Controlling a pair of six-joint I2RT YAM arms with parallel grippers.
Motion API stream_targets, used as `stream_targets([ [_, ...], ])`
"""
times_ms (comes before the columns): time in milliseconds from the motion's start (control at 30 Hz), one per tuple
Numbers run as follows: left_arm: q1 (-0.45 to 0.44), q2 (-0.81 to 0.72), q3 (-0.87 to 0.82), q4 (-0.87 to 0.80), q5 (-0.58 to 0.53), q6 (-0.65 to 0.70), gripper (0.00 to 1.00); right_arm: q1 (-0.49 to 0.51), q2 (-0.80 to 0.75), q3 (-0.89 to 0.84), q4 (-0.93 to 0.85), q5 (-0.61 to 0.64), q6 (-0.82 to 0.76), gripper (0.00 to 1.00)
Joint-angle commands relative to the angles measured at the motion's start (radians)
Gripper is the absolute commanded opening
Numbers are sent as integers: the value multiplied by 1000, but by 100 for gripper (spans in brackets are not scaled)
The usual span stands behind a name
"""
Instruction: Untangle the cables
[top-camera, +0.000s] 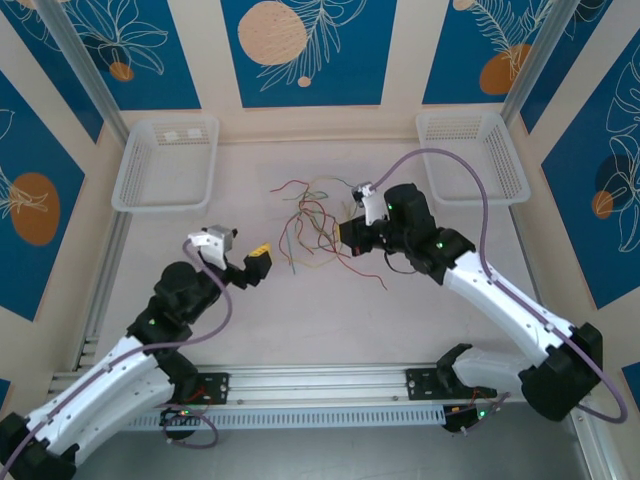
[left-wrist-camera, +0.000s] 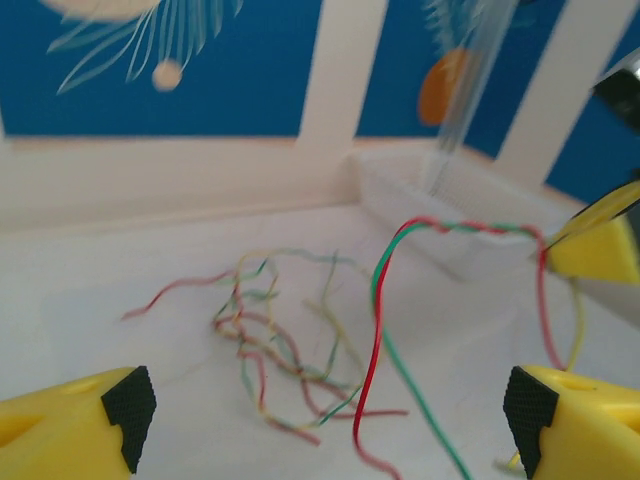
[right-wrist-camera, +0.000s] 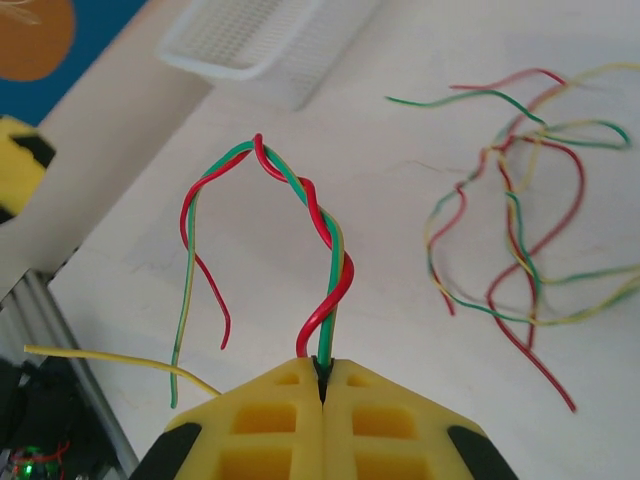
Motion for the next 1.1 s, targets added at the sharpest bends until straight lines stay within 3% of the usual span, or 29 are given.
stream_targets([
  [0,-2,-64,6,25,141,66,91,18,-75,-66,149,-77,-87,0],
  [167,-4,15,100,-67,326,117,90,37,-129,-119,214,-177,-146,0],
  [300,-3,120,138,-76,420,135,85,64,-147,-124,226,-105,-149,0],
  [400,-4,156,131,-43,412,127,71,64,-170,-132,234,-87,-142,0],
  [533,-3,149,120,-38,371,126,41,64,-224,-155,245,-24,-144,0],
  [600,-3,131,115,-53,343,127,34,62,-250,-163,234,15,-151,0],
  [633,-3,124,114,-59,335,127,34,61,-258,-168,228,35,-153,0],
  [667,-3,114,114,-67,329,130,42,59,-265,-169,219,53,-155,0],
  [700,-4,106,114,-76,320,131,62,55,-268,-169,205,64,-157,0],
  [733,-3,99,113,-82,315,131,64,52,-270,-166,192,71,-158,0],
  [767,-4,93,110,-82,328,138,45,49,-271,-164,183,73,-158,0],
  [800,-3,89,105,-77,340,141,38,46,-275,-165,181,67,-156,0],
  [900,-3,94,99,-67,333,139,33,44,-287,-176,200,32,-143,0],
  [933,-4,100,98,-65,334,141,36,44,-288,-179,207,17,-140,0],
  [967,-3,107,100,-62,331,139,56,44,-290,-182,214,7,-137,0],
  [1000,-4,115,102,-58,334,139,64,43,-288,-184,220,1,-136,0],
  [1067,-3,128,103,-43,360,143,66,44,-288,-187,230,-10,-134,0],
])
